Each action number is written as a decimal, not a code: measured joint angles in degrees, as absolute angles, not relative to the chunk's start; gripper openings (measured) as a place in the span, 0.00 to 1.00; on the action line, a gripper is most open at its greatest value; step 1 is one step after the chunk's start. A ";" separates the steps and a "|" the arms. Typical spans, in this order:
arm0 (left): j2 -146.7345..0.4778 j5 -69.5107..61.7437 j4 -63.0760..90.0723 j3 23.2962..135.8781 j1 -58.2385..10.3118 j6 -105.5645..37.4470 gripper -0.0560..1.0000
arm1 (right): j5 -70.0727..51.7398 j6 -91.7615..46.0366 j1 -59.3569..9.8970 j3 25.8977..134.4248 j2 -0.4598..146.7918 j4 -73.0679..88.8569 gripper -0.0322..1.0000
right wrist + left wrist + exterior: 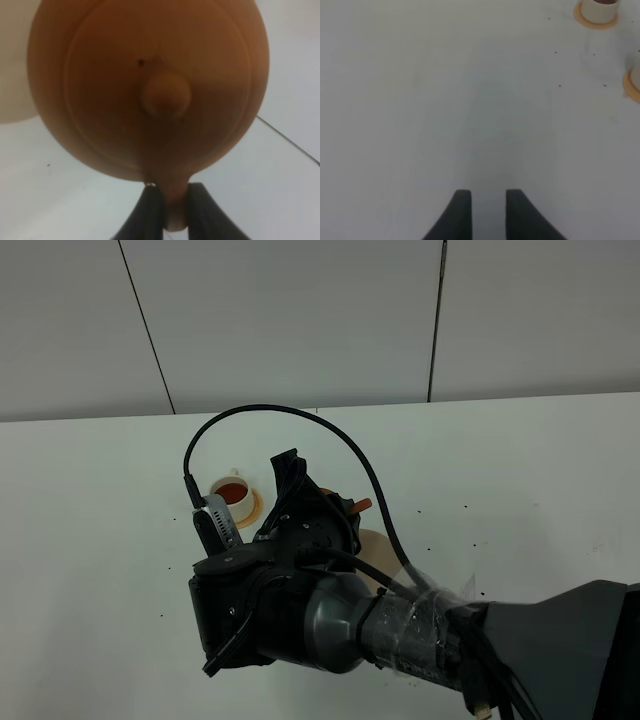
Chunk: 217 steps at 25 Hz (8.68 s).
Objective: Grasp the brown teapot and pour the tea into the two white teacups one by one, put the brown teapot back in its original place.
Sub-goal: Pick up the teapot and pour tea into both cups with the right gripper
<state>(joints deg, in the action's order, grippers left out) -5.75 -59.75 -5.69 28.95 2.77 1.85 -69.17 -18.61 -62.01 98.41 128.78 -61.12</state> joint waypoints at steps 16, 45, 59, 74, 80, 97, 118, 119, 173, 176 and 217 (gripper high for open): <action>-5.75 -59.75 -5.69 28.95 2.77 1.85 0.28 | -69.17 -18.56 -62.01 98.41 128.78 -61.07 0.12; -5.75 -59.75 -5.69 28.95 2.77 1.85 0.28 | -69.11 -16.63 -62.80 95.60 128.78 -61.32 0.12; -5.75 -59.75 -5.69 28.95 2.77 1.85 0.28 | -69.07 -16.41 -63.14 95.60 128.78 -63.53 0.12; -5.75 -59.75 -5.69 28.95 2.77 1.85 0.28 | -69.07 -16.02 -63.14 95.60 128.78 -64.17 0.12; -5.75 -59.75 -5.69 28.95 2.77 1.85 0.28 | -69.07 -15.97 -63.14 95.60 128.78 -64.17 0.12; -5.75 -59.75 -5.69 28.95 2.77 1.85 0.28 | -69.07 -15.84 -63.14 95.60 128.78 -64.29 0.12; -5.75 -59.75 -5.69 28.95 2.77 1.85 0.28 | -69.07 -15.77 -63.32 95.60 128.78 -65.47 0.12; -5.75 -59.75 -5.69 28.95 2.77 1.85 0.28 | -69.07 -15.77 -63.44 95.60 128.78 -65.47 0.12; -5.75 -59.75 -5.69 28.95 2.77 1.85 0.28 | -69.07 -15.54 -64.35 95.60 128.78 -64.67 0.12; -5.75 -59.75 -5.69 28.95 2.77 1.85 0.28 | -69.07 -15.54 -64.35 95.60 128.78 -64.67 0.12; -5.75 -59.75 -5.69 28.95 2.77 1.85 0.28 | -69.07 -19.48 -64.35 95.60 128.78 -68.83 0.12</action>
<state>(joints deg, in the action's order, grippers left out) -5.75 -59.75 -5.69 28.95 2.77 1.85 -69.07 -19.48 -64.35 95.60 128.78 -68.83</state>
